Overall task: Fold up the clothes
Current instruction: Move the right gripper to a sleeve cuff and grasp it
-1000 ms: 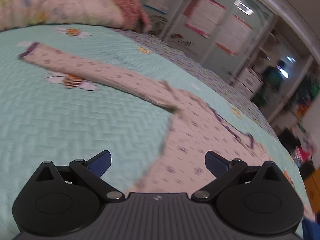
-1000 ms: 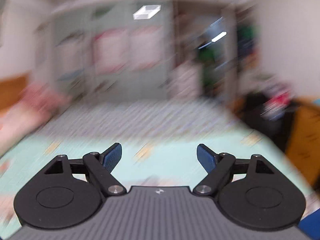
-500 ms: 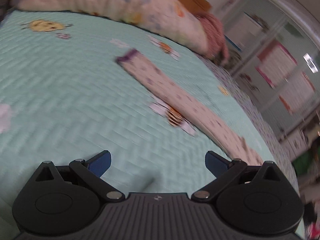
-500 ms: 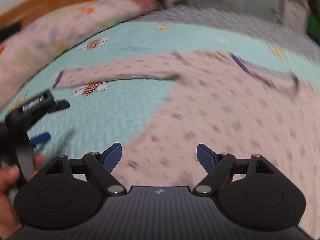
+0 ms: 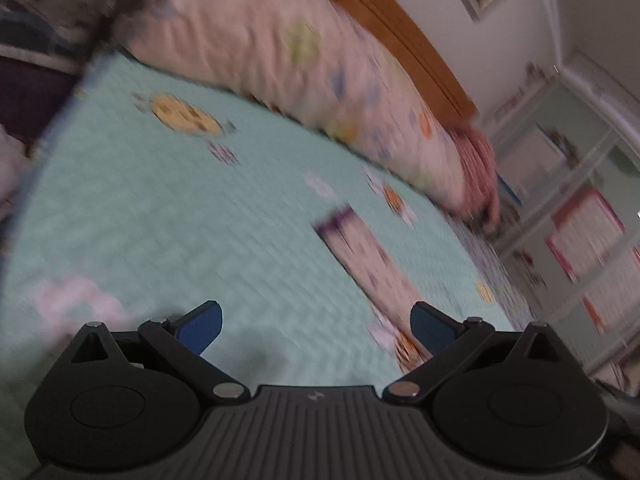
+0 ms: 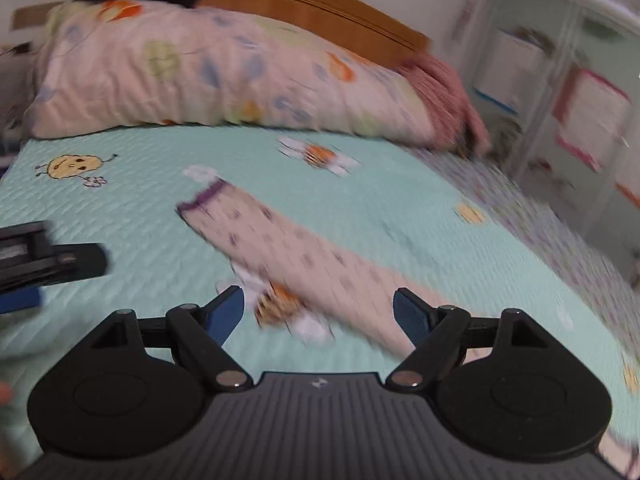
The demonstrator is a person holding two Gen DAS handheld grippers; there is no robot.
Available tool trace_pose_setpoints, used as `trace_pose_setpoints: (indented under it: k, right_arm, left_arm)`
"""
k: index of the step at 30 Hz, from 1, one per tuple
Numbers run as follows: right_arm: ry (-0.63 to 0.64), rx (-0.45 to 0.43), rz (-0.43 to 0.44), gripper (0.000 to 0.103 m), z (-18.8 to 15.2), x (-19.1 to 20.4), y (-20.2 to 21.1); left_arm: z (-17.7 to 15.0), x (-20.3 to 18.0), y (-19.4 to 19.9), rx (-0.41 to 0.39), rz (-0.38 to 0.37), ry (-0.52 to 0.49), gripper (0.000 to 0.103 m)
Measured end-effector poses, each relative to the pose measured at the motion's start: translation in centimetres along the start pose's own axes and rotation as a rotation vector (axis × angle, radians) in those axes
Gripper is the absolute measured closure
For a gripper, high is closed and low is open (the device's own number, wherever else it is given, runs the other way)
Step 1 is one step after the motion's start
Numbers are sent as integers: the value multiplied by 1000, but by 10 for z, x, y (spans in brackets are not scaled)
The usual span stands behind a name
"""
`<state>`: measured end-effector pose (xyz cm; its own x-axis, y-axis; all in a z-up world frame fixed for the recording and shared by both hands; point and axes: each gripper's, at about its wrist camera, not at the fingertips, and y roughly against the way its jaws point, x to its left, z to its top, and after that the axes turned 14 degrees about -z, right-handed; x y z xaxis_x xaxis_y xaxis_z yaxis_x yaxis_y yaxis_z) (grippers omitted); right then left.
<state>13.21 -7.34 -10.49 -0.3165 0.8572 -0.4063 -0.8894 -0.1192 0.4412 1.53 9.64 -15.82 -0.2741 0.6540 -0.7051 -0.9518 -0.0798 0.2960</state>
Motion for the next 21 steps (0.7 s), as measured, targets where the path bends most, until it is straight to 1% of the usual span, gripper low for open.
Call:
trace_pose_setpoints:
  k: [4, 8, 10, 13, 15, 17, 19, 20, 21]
  right_arm:
    - [16, 7, 131, 21, 28, 28, -52]
    - [67, 50, 255, 21, 40, 65, -98]
    - [116, 58, 275, 21, 44, 84, -115]
    - [191, 48, 259, 21, 46, 106, -130]
    - [210, 35, 257, 21, 48, 114, -134]
    - [194, 45, 247, 22, 51, 117, -141]
    - [161, 64, 256, 26, 54, 117, -149]
    - [139, 77, 265, 34, 56, 117, -154]
    - [121, 86, 268, 51, 57, 117, -157]
  left_arm:
    - [6, 8, -3, -4, 14, 25, 0]
    - [6, 14, -4, 4, 3, 67, 0]
    - [5, 14, -5, 6, -7, 77, 0]
    - [1, 12, -8, 19, -12, 68, 0]
    - [-1, 12, -11, 33, 15, 66, 0]
    - [-2, 13, -15, 52, 7, 78, 0]
    - [-3, 11, -14, 53, -11, 69, 0]
    - [-4, 10, -13, 53, -17, 60, 0]
    - [-6, 8, -13, 56, -22, 50, 0]
